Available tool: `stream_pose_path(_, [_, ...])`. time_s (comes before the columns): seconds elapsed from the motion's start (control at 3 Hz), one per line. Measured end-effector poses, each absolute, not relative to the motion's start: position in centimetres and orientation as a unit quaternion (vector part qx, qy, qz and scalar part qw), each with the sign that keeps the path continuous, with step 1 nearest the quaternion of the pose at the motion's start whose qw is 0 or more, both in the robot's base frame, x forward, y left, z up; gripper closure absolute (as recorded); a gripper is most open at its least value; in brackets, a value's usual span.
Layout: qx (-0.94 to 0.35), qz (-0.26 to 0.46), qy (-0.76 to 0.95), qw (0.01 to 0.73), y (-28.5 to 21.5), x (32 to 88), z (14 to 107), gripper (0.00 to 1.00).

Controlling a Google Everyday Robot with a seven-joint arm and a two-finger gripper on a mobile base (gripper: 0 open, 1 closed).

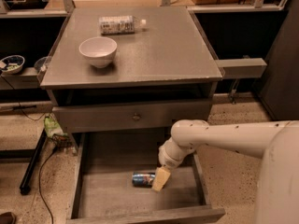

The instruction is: Pick redbull can from middle drawer and place on counter

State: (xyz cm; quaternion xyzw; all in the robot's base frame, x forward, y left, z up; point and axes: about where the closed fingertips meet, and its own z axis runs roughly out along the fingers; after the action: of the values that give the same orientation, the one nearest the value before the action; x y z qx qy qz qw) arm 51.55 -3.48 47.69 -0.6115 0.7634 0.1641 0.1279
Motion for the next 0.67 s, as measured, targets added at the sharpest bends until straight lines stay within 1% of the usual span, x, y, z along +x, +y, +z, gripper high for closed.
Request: stream_pose_path(0.67, [-0.595,0.195,0.772,0.107,-1.7,51.7,43.0,0.00])
